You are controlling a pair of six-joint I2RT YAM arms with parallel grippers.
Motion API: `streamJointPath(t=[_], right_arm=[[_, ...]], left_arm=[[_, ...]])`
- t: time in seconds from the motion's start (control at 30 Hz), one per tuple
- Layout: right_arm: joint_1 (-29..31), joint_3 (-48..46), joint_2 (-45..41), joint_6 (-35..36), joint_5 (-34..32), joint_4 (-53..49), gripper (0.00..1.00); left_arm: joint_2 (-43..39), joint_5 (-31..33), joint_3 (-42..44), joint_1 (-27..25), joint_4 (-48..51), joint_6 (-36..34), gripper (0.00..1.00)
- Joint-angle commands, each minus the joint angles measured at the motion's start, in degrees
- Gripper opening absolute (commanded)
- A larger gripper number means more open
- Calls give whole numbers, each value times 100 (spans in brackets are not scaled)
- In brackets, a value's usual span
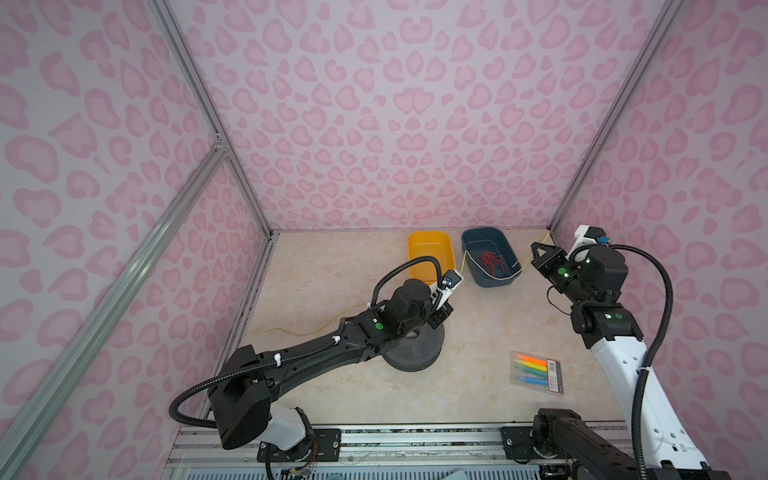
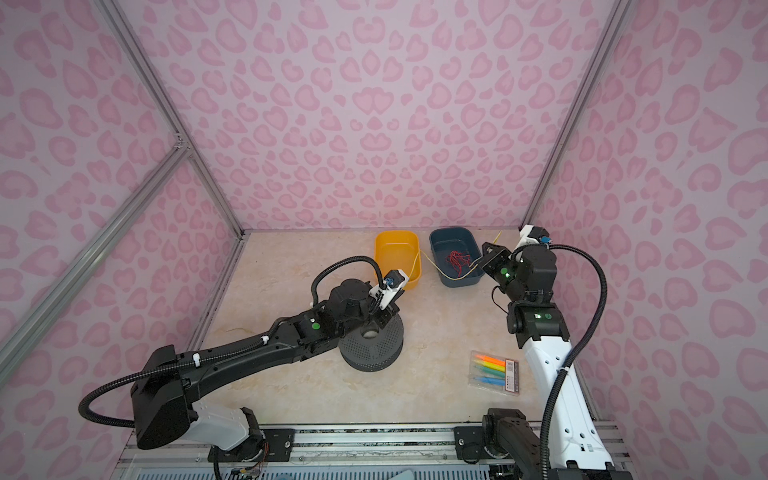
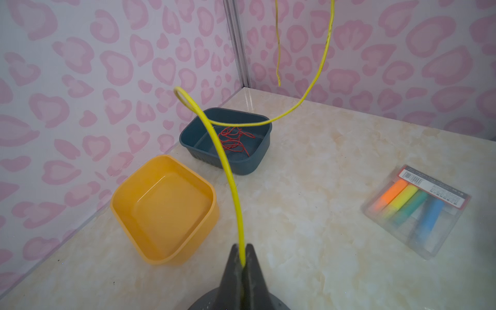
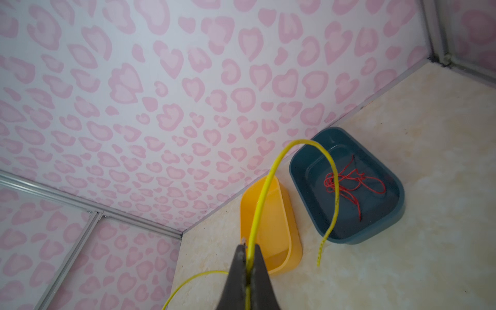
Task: Wrap the cables
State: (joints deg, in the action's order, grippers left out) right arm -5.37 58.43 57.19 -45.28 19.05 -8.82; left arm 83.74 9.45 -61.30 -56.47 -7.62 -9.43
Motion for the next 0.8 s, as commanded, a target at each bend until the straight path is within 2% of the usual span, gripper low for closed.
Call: streamJointPath(t=[0.0,0.23,0.57,0.77], right_arm=[[-472,81,-32,-176,-9,332,0],[-1257,305,310,-696,283,828,0],[-1743,660,759,-930,163,1203,0],[-1782,949,903,-932,151,1207,0]], left_arm=[[-179,396,198,13,16,-2,4],[-256,468,413,59,208,74,4],[-305,505,923,57,440,256,4],[-221,565,1059,57,515,309,4]])
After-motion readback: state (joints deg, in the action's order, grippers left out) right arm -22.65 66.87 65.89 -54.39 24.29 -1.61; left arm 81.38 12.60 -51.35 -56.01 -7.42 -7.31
